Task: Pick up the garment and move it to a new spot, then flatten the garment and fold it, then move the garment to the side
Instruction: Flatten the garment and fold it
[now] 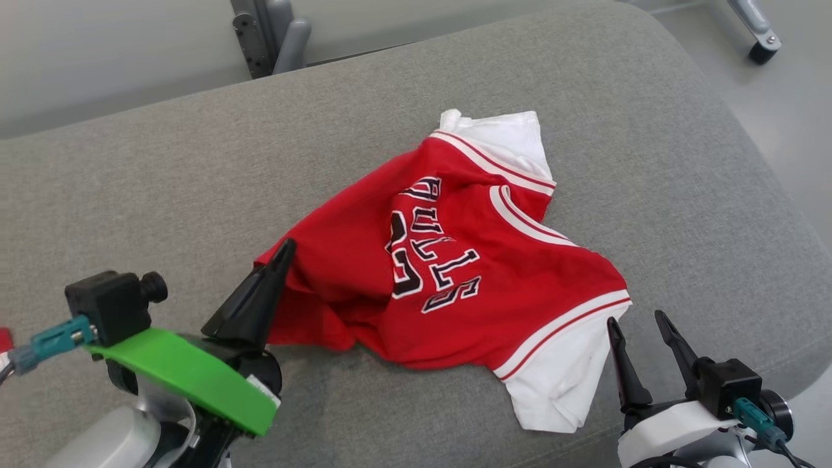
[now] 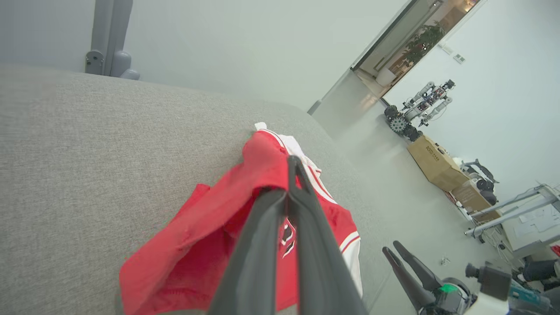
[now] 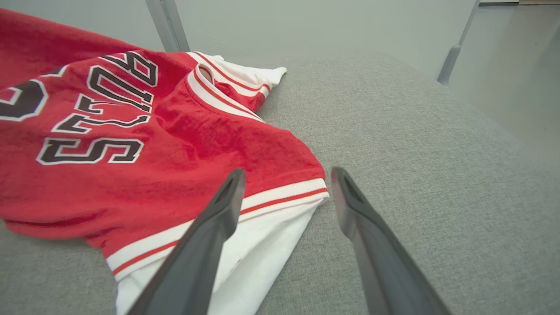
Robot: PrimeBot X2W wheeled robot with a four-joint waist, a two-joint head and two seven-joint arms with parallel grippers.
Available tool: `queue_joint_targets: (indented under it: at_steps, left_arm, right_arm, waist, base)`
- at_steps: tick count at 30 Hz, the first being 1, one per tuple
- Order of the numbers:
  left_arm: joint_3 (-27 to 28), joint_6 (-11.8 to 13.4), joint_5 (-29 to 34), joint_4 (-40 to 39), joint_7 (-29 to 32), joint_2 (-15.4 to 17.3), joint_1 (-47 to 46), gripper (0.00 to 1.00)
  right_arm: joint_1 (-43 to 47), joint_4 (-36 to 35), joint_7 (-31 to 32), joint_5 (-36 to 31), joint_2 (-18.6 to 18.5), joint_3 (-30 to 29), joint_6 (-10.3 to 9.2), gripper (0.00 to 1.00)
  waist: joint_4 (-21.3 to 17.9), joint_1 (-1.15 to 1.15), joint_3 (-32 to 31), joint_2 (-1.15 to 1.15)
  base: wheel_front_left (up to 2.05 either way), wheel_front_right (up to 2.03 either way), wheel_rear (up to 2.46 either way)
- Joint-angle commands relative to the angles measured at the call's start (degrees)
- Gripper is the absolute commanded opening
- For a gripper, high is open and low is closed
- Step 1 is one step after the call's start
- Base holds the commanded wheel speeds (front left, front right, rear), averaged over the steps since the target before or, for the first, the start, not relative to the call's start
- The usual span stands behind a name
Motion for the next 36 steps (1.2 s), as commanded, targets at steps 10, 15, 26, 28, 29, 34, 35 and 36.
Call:
queue_joint_targets:
  at_steps: [10,15,26,28,29,34,35,36]
  left_arm:
    - [-2.02,6.17,6.42,-18.45,0.11,3.27,1.63,0.00]
    - [-3.48,8.76,8.98,-17.95,2.52,3.64,-0.21,0.00]
    - [1.70,2.15,-2.38,15.64,7.53,1.40,-5.08,0.00]
    - [1.08,1.15,0.02,25.97,7.88,0.39,-9.15,0.00]
    - [0.87,0.91,1.01,29.35,7.52,-0.32,-10.50,0.00]
    - [-1.44,-0.47,5.76,40.83,5.65,-2.77,-14.79,0.80]
    - [-2.29,-1.18,6.24,43.34,5.56,-3.50,-15.41,1.00]
    - [-2.52,-1.87,6.25,45.12,5.28,-4.53,-15.98,1.00]
  right_arm:
    - [-0.02,0.18,-0.17,-1.73,-0.17,0.07,-0.06,1.00]
    - [-1.57,0.44,-0.17,-2.16,-0.18,0.91,-0.06,1.00]
    - [-2.22,0.82,-0.17,-1.91,-0.18,3.72,-0.06,1.00]
    - [-2.50,0.59,-0.17,-1.95,-0.18,4.34,-0.07,1.00]
    - [-2.53,0.56,-0.17,-2.03,-0.19,4.52,-0.06,1.00]
    - [-2.17,0.62,-0.17,-2.23,-0.18,4.62,-0.06,1.00]
    - [-1.95,0.70,-0.17,-2.39,-0.18,4.67,-0.06,1.00]
    - [-1.76,0.77,-0.17,-2.48,-0.18,4.64,-0.06,1.00]
  waist:
    - [6.36,0.00,-1.14,0.67]
    - [6.64,0.00,-0.94,0.67]
    - [4.17,0.00,2.23,0.67]
    - [3.09,0.00,3.03,0.67]
    - [2.79,0.00,3.24,0.67]
    - [2.26,0.00,3.49,0.67]
    - [2.21,0.00,3.36,0.67]
    - [2.21,0.00,3.25,0.67]
  base:
    - [0.00,0.00,0.00]
    - [0.00,0.00,0.00]
    - [0.00,0.00,0.00]
    - [0.00,0.00,0.00]
    - [0.00,0.00,0.00]
    - [0.00,0.00,0.00]
    - [0.00,0.00,0.00]
    - [0.00,0.00,0.00]
